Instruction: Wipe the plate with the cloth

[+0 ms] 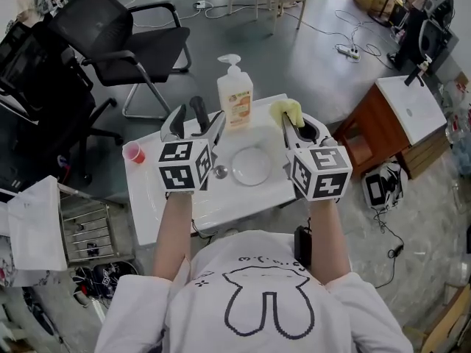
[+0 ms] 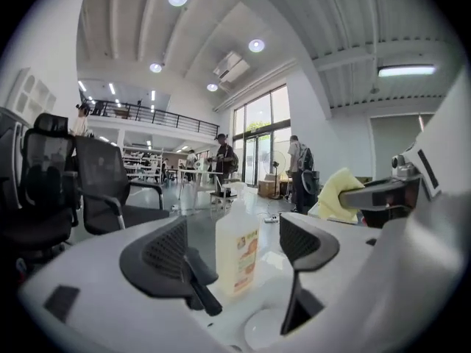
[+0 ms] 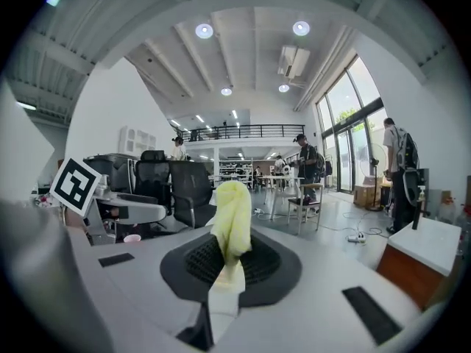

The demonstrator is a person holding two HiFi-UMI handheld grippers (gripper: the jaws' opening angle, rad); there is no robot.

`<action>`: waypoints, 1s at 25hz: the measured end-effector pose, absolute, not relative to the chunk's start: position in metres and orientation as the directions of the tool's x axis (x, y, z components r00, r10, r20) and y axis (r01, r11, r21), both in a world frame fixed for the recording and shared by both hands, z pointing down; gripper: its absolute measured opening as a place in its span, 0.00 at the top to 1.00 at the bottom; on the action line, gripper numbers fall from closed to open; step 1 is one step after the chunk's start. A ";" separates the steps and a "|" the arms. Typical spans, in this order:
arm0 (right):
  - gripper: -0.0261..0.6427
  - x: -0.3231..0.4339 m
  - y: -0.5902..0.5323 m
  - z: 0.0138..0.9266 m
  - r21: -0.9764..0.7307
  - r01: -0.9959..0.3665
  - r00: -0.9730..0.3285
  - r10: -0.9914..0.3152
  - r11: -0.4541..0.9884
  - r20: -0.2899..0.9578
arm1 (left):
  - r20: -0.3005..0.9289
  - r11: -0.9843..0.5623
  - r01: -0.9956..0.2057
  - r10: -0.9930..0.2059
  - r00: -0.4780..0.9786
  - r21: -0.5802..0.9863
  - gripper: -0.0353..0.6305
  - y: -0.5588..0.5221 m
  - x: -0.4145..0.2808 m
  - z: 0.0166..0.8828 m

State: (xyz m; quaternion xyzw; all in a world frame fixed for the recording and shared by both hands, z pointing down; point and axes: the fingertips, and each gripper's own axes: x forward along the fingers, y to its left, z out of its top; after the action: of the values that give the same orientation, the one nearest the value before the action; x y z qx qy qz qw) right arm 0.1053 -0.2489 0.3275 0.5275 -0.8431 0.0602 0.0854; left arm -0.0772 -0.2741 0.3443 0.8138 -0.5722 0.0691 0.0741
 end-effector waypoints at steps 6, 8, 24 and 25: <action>0.89 0.102 -0.263 0.292 0.087 -0.901 -0.410 -0.901 0.424 0.141 | 0.036 -0.412 -0.908 -0.911 0.411 -0.069 0.36 -0.278 -0.075 0.286; 0.89 0.101 -0.264 0.282 0.115 -0.903 -0.402 -0.908 0.415 0.115 | -0.011 -0.403 -0.910 -0.914 0.405 -0.095 0.48 -0.277 -0.077 0.271; 0.89 0.104 -0.258 0.236 0.232 -0.919 -0.343 -0.937 0.318 -0.073 | -0.223 -0.359 -0.918 -0.894 0.390 -0.168 0.93 -0.257 -0.091 0.214; 0.89 0.105 -0.257 0.237 0.232 -0.921 -0.338 -0.938 0.314 -0.072 | -0.225 -0.358 -0.917 -0.892 0.391 -0.175 0.93 -0.257 -0.091 0.213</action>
State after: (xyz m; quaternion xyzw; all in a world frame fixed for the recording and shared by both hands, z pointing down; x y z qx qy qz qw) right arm 0.1054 -0.2574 0.2367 0.5742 -0.8095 -0.1162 0.0379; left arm -0.0910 -0.2568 0.2132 0.8228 -0.5499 -0.0453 -0.1365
